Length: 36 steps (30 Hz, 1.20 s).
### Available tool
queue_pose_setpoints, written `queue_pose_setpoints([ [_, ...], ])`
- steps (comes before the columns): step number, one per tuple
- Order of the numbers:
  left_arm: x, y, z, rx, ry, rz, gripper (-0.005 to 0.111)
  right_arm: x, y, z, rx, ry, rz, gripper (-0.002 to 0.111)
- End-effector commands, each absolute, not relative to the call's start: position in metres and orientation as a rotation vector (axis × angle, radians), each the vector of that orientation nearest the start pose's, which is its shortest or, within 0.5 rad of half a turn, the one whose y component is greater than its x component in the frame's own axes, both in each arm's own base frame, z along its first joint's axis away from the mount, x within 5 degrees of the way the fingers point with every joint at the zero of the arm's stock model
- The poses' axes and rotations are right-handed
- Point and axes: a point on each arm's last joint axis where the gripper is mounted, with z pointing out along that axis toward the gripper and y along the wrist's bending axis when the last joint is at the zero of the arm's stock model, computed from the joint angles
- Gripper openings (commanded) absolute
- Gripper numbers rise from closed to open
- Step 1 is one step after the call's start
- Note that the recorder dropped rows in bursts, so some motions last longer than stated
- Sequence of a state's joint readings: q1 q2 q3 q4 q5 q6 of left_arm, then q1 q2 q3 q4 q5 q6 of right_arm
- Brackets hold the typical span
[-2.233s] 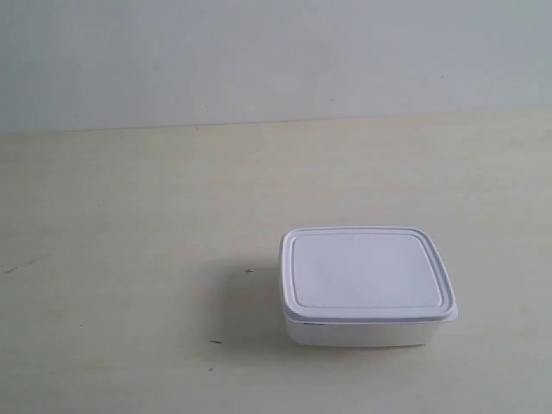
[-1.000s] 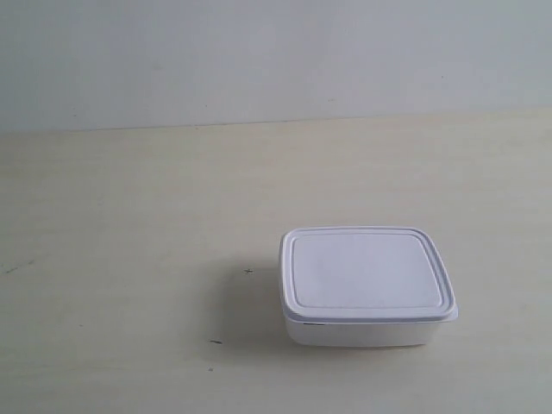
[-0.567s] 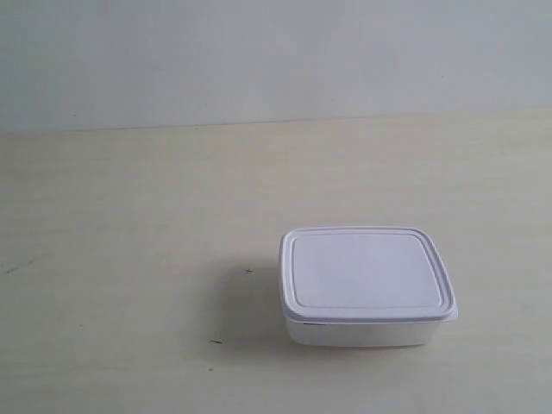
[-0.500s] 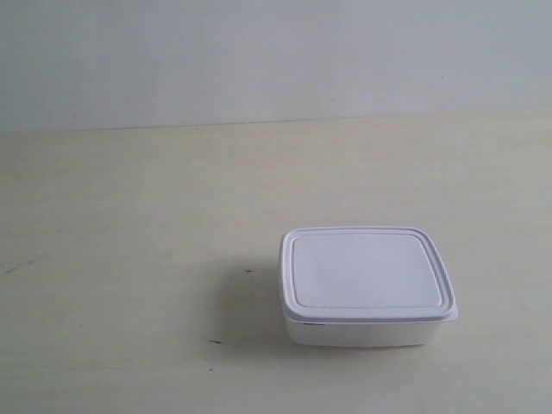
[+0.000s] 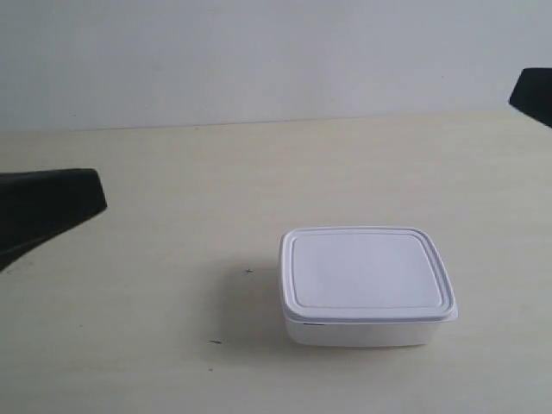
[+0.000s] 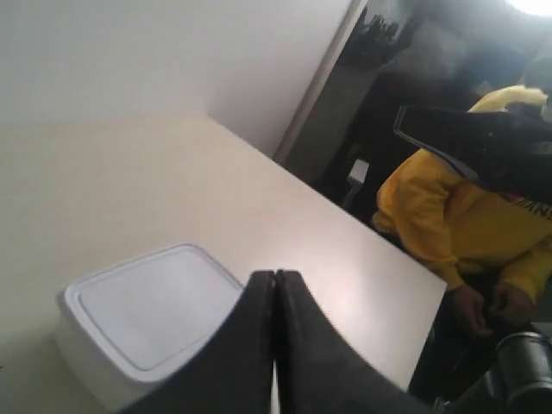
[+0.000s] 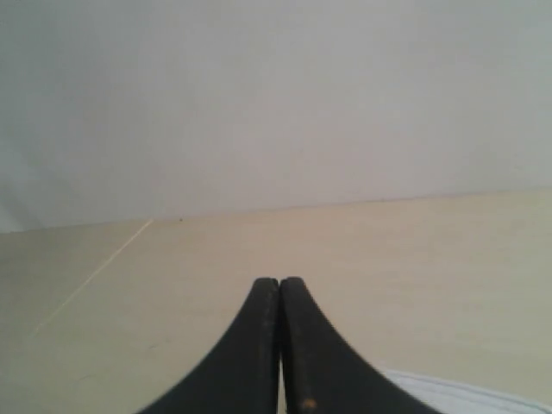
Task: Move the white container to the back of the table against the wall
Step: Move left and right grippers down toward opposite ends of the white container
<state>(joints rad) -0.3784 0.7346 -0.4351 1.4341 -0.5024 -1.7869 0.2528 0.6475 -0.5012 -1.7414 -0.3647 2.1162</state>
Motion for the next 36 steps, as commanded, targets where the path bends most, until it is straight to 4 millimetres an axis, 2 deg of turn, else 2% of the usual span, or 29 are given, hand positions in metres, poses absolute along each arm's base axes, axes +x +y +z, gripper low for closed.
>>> queue_pose_setpoints([
  [1,0.134,-0.103,0.287,0.39,1.856,-0.909,0.0,0.141,0.068,0.313,-0.041,1.804,0.845,0.0],
  [4,0.14,-0.113,0.28,0.459,1.914,-0.877,0.0,0.15,0.071,0.311,0.111,1.814,0.967,0.0],
  [6,0.142,-0.12,0.276,0.493,1.951,-0.885,0.0,0.154,0.072,0.313,0.112,1.817,0.977,0.0],
  [12,0.148,-0.146,0.261,0.616,2.062,-0.906,0.0,0.154,0.081,0.329,-0.234,1.829,0.837,0.0],
  [17,0.152,-0.169,0.246,0.704,2.141,-0.924,0.0,0.149,0.086,0.33,-0.331,1.823,0.873,0.0],
  [22,0.154,-0.19,0.229,0.784,2.215,-0.937,0.0,0.15,0.094,0.323,-0.483,1.84,0.897,0.0],
  [26,0.157,-0.199,0.214,0.818,2.274,-0.927,0.0,0.157,0.1,0.313,-0.729,1.786,0.793,0.0],
  [27,0.159,-0.201,0.207,0.845,2.298,-0.905,0.0,0.157,0.102,0.31,-0.877,1.714,0.72,0.0],
  [29,0.164,-0.206,0.197,0.854,2.339,-0.901,0.0,0.154,0.105,0.309,-0.988,1.66,0.727,0.0],
  [32,0.169,-0.215,0.187,0.877,2.385,-0.922,0.0,0.149,0.109,0.308,-1.003,1.672,0.816,0.0],
  [36,0.166,-0.227,0.178,0.907,2.422,-0.967,0.0,0.157,0.111,0.284,-0.902,1.844,0.929,0.0],
])
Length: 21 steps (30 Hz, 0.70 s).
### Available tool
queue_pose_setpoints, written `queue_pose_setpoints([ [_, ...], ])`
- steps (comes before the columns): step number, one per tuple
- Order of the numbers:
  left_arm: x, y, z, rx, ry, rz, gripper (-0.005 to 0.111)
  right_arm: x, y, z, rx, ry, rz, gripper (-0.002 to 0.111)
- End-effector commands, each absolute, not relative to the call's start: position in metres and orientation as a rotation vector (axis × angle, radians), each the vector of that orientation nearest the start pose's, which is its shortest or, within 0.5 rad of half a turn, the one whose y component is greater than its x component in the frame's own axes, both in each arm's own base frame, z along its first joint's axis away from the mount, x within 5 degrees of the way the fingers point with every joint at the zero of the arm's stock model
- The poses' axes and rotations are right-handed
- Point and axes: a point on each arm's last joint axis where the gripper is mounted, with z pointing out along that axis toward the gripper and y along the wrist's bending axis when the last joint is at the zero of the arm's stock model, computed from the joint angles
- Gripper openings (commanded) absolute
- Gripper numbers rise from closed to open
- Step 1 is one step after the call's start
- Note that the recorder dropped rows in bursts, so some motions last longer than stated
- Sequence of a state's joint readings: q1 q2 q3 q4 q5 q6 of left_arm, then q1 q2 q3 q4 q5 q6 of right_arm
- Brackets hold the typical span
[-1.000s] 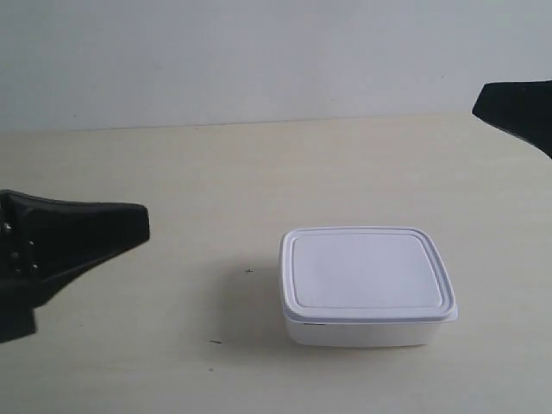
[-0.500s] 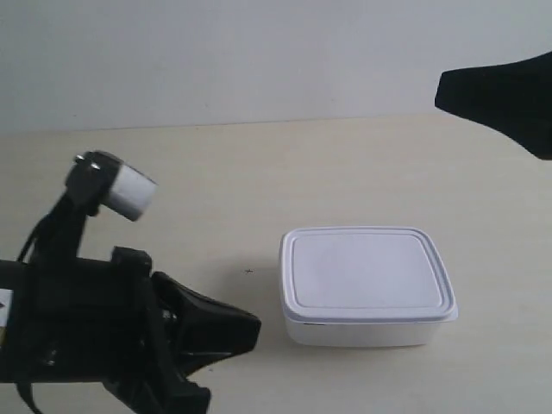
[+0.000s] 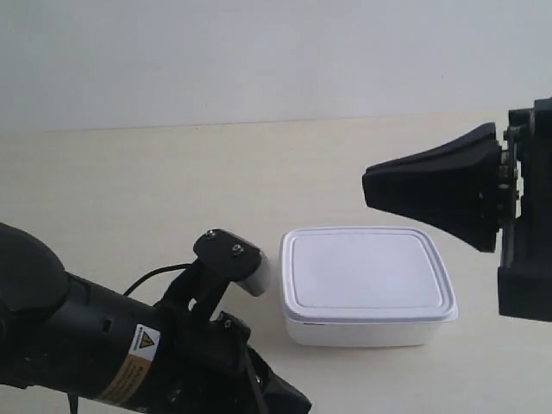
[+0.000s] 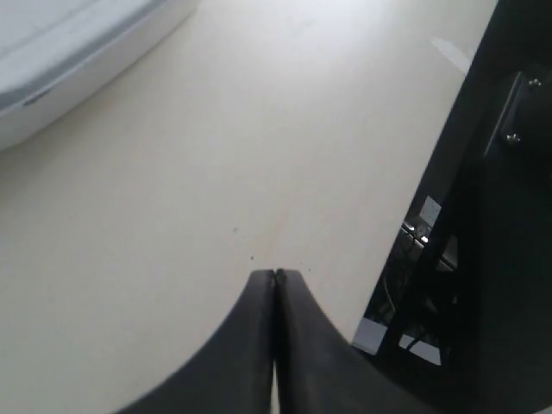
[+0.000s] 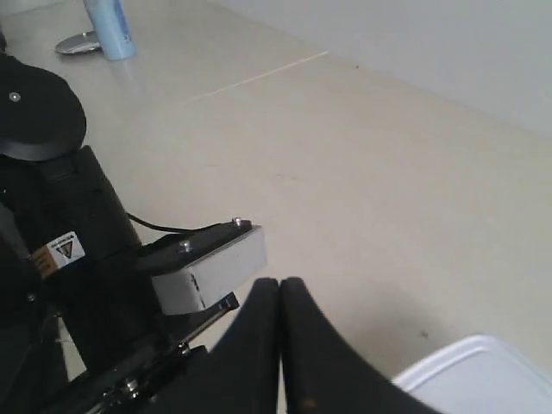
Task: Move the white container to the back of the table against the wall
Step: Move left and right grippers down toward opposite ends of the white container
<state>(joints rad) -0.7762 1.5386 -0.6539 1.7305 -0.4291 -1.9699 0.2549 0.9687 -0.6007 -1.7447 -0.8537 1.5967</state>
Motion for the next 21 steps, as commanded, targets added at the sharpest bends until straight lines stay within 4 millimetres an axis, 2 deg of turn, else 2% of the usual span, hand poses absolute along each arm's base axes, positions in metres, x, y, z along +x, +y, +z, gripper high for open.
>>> queue_pose_setpoints([
  [1,0.166,-0.229,0.177,0.912,2.422,-0.966,0.0,0.163,0.111,0.279,-0.839,1.904,0.952,0.0],
  [4,0.168,-0.232,0.175,0.847,2.437,-0.952,0.0,0.18,0.113,0.257,-0.535,2.162,1.098,0.0],
  [6,0.171,-0.231,0.172,0.826,2.445,-0.914,0.0,0.181,0.115,0.241,-0.427,2.283,1.194,0.0],
  [12,0.175,-0.233,0.166,0.8,2.466,-0.889,0.0,0.166,0.111,0.203,-0.303,2.457,1.225,0.0],
  [21,0.189,-0.242,0.162,0.773,2.458,-0.836,0.0,0.146,0.094,0.164,-0.174,2.594,1.039,0.0],
])
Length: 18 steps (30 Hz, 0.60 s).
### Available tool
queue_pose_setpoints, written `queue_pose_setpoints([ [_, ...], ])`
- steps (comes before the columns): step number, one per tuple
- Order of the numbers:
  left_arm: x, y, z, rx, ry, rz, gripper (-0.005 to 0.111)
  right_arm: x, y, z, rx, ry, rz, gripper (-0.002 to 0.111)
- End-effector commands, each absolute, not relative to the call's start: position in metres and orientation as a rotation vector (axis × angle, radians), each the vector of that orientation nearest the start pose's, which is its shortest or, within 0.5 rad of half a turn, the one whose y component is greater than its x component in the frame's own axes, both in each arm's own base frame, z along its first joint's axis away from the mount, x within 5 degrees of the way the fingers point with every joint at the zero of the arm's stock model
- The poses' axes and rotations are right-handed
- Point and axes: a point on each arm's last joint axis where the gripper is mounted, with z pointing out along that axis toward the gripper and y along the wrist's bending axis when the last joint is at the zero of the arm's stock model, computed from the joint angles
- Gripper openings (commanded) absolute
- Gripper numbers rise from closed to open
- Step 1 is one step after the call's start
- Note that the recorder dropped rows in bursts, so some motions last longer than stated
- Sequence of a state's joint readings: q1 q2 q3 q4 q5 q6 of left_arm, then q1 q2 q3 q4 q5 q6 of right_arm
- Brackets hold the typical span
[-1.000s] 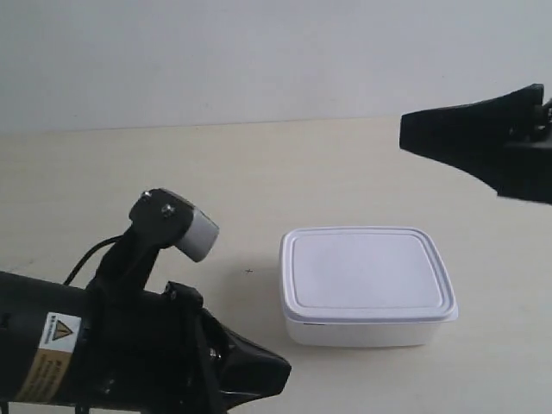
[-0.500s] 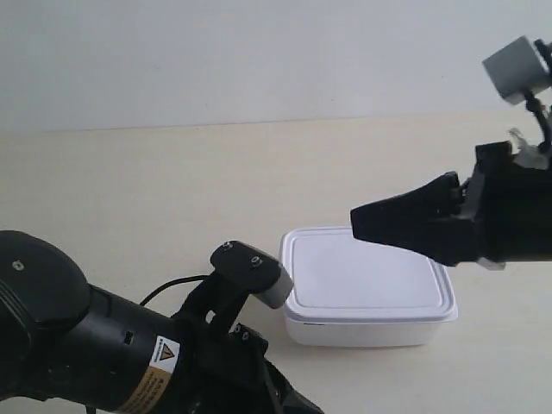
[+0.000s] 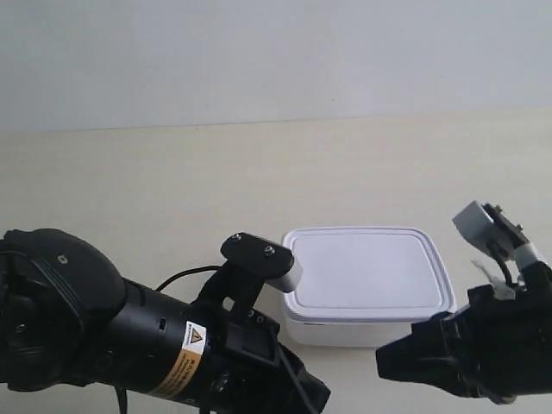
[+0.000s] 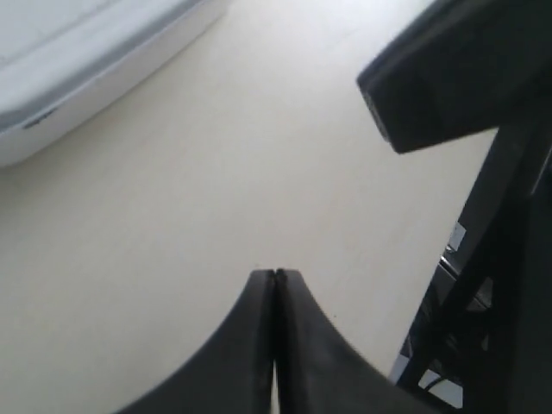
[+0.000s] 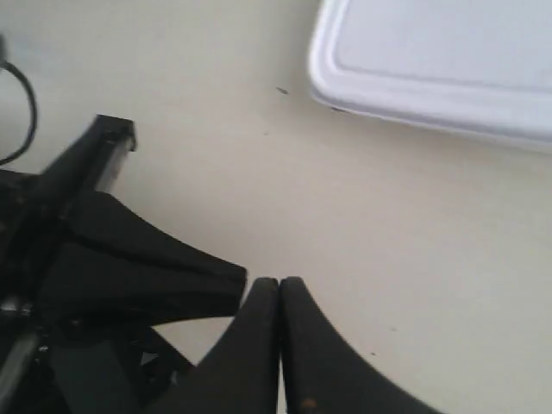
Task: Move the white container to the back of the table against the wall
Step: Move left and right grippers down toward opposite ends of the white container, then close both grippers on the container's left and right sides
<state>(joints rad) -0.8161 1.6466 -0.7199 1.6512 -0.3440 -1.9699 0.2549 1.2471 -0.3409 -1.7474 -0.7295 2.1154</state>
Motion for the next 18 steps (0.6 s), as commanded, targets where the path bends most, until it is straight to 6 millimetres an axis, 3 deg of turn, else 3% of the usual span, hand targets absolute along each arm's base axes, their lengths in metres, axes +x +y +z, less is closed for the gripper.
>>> queue_pose_setpoints([
  [1,0.191,-0.241,0.16,0.761,2.462,-0.807,0.0,0.145,0.093,0.161,-0.174,2.601,1.017,0.0],
  [7,0.204,-0.245,0.152,0.722,2.462,-0.706,0.0,0.147,0.083,0.151,-0.103,2.617,0.842,0.0],
  [18,0.223,-0.261,0.142,0.702,2.466,-0.683,0.0,0.155,0.076,0.137,-0.037,2.674,0.703,0.0],
])
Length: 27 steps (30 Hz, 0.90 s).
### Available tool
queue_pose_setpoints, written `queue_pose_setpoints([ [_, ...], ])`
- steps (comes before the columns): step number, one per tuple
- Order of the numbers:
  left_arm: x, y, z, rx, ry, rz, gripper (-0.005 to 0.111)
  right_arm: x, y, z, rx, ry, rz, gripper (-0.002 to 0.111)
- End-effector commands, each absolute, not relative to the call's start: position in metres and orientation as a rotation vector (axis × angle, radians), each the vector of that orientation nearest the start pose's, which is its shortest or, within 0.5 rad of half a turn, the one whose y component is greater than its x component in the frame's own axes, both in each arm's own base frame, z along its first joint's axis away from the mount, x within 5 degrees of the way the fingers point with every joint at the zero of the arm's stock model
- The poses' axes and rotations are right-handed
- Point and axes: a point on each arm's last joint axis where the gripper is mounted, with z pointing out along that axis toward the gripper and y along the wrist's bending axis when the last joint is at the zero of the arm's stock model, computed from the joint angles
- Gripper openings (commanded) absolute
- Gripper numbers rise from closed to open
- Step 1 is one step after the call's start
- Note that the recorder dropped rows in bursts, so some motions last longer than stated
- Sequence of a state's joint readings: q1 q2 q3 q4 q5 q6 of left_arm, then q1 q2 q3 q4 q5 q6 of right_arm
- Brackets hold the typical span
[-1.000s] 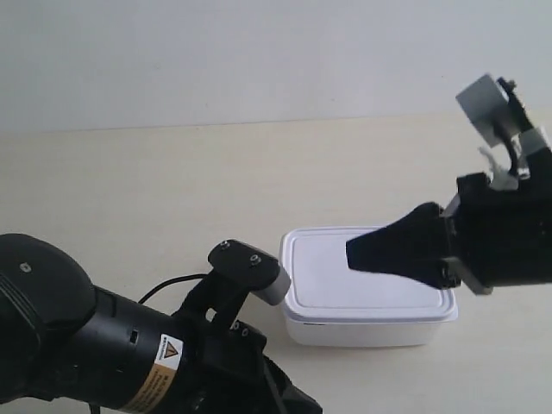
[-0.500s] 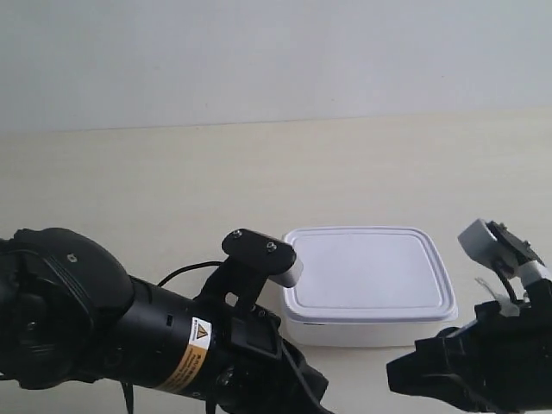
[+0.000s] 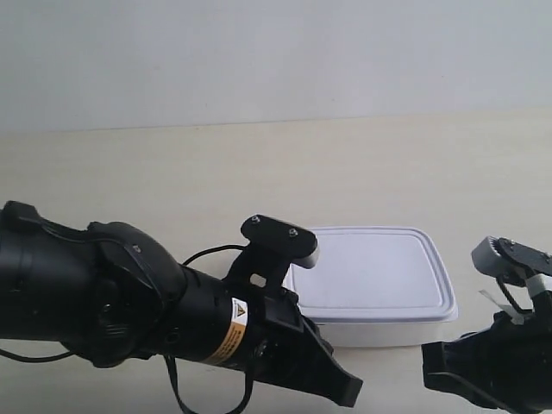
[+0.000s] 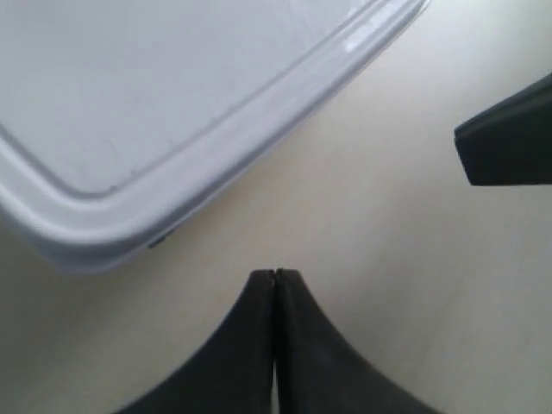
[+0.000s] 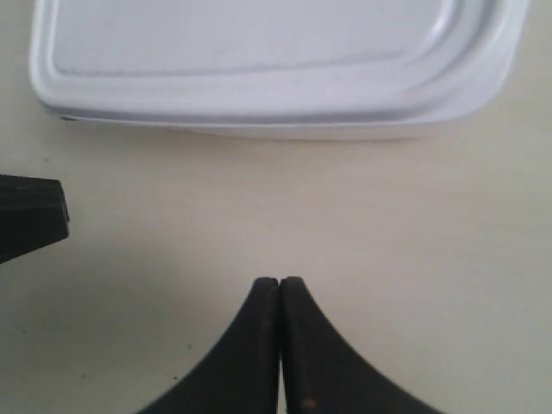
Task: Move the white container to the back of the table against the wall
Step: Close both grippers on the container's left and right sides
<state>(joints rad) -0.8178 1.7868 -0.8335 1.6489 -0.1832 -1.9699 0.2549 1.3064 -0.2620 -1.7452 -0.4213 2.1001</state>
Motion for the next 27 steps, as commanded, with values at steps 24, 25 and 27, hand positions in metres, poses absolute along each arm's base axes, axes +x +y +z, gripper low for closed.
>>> queue_pose_setpoints([
  [24,0.246,-0.253,0.127,0.607,2.487,-0.557,0.0,0.177,0.074,0.126,0.01,2.713,0.581,0.0],
  [25,0.246,-0.253,0.127,0.607,2.487,-0.557,0.0,0.179,0.074,0.125,0.011,2.718,0.58,0.0],
  [27,0.246,-0.252,0.127,0.605,2.486,-0.553,0.0,0.183,0.075,0.125,0.008,2.719,0.579,0.0],
])
